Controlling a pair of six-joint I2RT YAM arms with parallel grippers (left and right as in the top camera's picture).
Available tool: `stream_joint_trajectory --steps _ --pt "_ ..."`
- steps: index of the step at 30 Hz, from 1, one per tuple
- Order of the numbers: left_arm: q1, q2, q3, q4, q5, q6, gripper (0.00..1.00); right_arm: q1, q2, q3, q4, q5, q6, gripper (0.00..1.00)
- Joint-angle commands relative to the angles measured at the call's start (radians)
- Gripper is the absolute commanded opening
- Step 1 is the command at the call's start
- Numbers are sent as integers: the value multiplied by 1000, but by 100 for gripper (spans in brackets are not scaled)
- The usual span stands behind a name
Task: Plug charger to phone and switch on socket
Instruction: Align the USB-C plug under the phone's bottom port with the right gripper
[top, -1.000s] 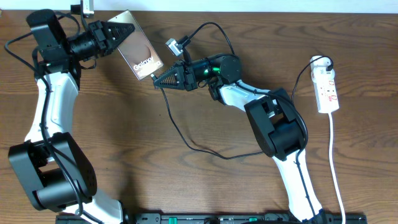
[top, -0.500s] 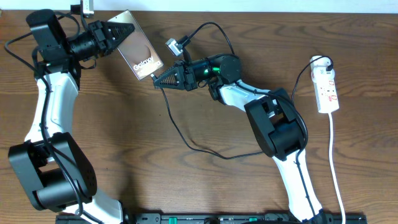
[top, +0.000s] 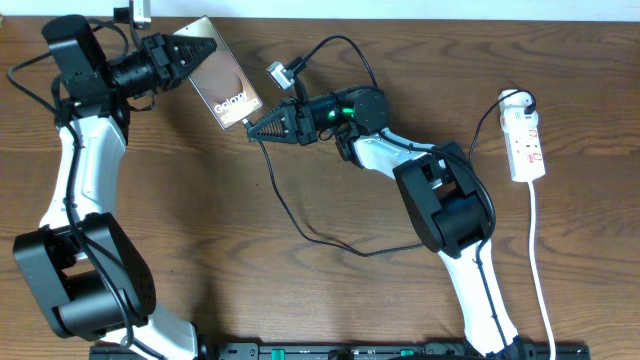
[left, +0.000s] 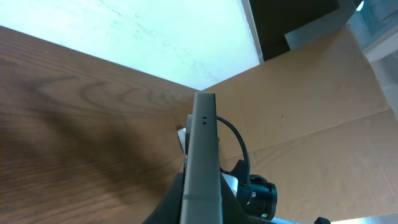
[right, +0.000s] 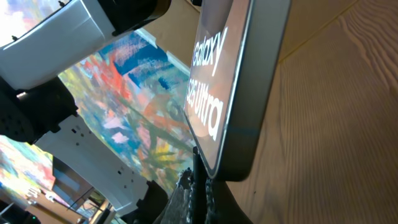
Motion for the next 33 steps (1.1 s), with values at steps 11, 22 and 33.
stream_joint_trajectory --steps 11,22,33 --pt "-5 -11 11 1 66 -9 8 -13 -9 20 4 140 48 1" --pt "-5 -11 11 1 66 -9 8 -4 -9 20 4 237 73 1" --pt "-29 -11 11 1 18 -10 8 0 -9 20 3 237 72 1"
